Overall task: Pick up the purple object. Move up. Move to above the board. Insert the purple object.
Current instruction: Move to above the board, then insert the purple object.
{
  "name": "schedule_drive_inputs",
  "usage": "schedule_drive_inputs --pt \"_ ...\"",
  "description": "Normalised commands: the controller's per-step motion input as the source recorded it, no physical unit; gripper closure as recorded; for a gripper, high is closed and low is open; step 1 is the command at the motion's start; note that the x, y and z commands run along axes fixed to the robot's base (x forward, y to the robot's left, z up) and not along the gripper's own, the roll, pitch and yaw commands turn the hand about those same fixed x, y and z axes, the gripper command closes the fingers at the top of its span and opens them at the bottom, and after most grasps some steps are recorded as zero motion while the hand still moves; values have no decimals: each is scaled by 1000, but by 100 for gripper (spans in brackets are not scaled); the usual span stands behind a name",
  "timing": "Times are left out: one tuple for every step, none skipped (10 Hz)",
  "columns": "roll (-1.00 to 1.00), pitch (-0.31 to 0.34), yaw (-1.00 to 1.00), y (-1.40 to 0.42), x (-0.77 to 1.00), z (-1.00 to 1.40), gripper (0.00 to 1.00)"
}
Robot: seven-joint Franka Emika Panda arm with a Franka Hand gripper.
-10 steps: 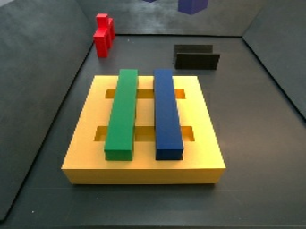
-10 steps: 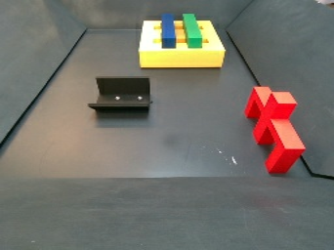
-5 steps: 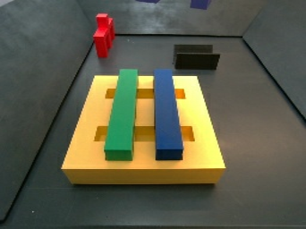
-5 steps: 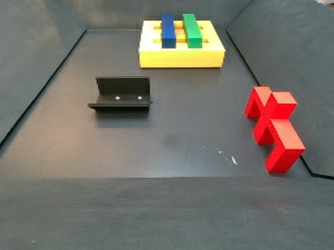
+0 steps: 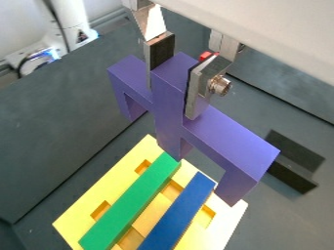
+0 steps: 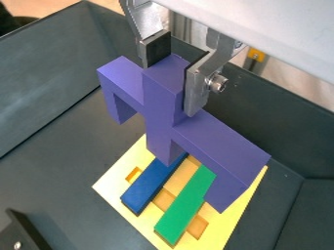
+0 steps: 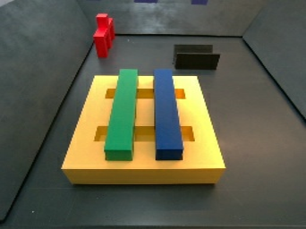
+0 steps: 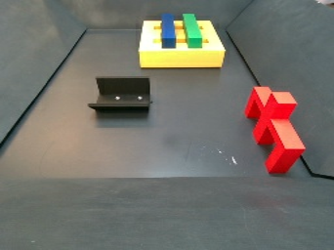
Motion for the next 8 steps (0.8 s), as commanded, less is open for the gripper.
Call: schedule_drive_inputs --pt "41 194 225 -27 86 33 100" --pt "-360 -60 11 -483 0 -271 100" --pt "-340 -66 14 -543 0 -311 100" --pt "-340 -69 0 -543 0 -311 100" --pt "-297 -70 11 -551 0 -386 100" --pt "0 -200 40 -506 54 -831 100" --pt "183 -111 46 -463 146 -857 100" --pt "319 -24 91 -417 0 -726 100"
